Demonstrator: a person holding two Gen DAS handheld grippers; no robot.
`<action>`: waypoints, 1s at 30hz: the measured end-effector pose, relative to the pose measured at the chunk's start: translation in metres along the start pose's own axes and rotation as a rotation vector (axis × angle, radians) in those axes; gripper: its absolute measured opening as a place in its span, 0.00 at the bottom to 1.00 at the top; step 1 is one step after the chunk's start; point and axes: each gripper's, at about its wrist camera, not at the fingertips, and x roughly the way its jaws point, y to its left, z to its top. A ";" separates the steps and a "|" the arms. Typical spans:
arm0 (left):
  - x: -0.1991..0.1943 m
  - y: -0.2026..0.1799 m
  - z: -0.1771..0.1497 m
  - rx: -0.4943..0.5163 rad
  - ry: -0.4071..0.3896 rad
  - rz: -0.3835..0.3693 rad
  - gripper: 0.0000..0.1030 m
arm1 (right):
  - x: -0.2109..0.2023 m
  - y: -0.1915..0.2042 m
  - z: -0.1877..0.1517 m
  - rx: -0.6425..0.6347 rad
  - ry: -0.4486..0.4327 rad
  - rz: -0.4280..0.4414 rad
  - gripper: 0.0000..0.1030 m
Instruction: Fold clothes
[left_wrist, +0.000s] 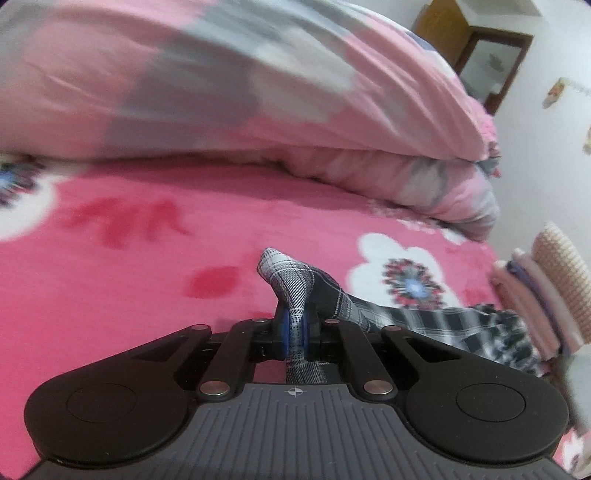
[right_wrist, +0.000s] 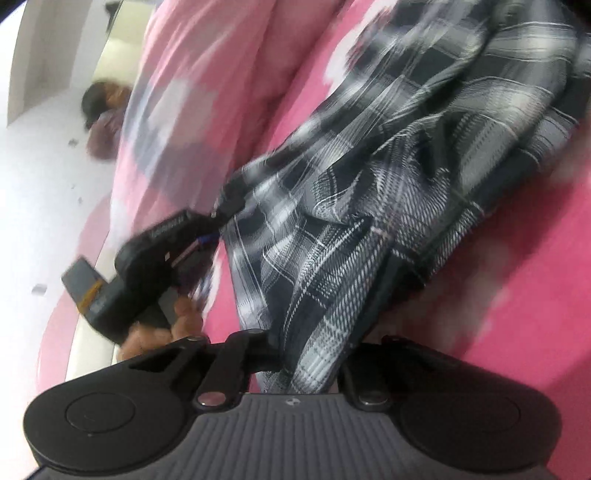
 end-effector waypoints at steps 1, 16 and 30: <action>-0.008 0.006 0.003 0.007 0.002 0.019 0.04 | 0.007 0.006 -0.007 0.000 0.028 0.014 0.10; -0.033 0.114 -0.002 0.037 0.161 0.271 0.08 | 0.132 0.059 -0.084 -0.064 0.324 0.072 0.12; -0.088 0.116 -0.013 -0.027 -0.012 0.407 0.53 | 0.060 0.042 -0.062 -0.129 0.443 0.101 0.74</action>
